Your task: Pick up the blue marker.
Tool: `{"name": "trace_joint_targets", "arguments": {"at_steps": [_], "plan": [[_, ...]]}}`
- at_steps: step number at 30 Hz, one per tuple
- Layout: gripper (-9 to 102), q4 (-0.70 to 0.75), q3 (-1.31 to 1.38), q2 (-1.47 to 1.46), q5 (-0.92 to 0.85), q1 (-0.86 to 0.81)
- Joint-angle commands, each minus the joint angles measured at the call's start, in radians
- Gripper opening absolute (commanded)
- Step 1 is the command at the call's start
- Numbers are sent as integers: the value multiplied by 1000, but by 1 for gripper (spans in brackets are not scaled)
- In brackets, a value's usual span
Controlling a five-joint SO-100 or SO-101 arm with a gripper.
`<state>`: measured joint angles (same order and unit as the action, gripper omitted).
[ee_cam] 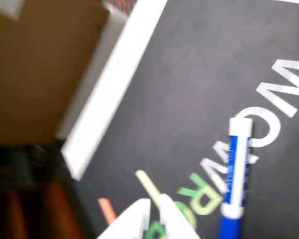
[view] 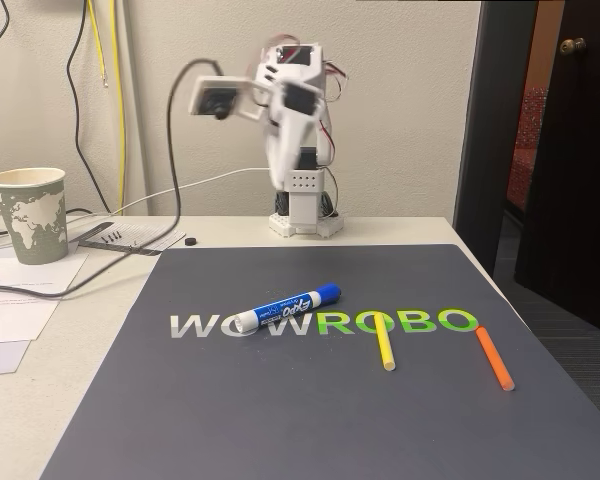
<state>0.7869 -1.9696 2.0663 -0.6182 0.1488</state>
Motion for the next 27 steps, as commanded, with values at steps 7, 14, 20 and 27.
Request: {"name": "trace_joint_targets", "arguments": {"at_steps": [7,14,20,27], "plan": [[6,5,66,-201,-345,29],[9,71,69,-238,-380,40],[20,281,201,-356,-489,54],[27,468,347,-466,-568,46]]}}
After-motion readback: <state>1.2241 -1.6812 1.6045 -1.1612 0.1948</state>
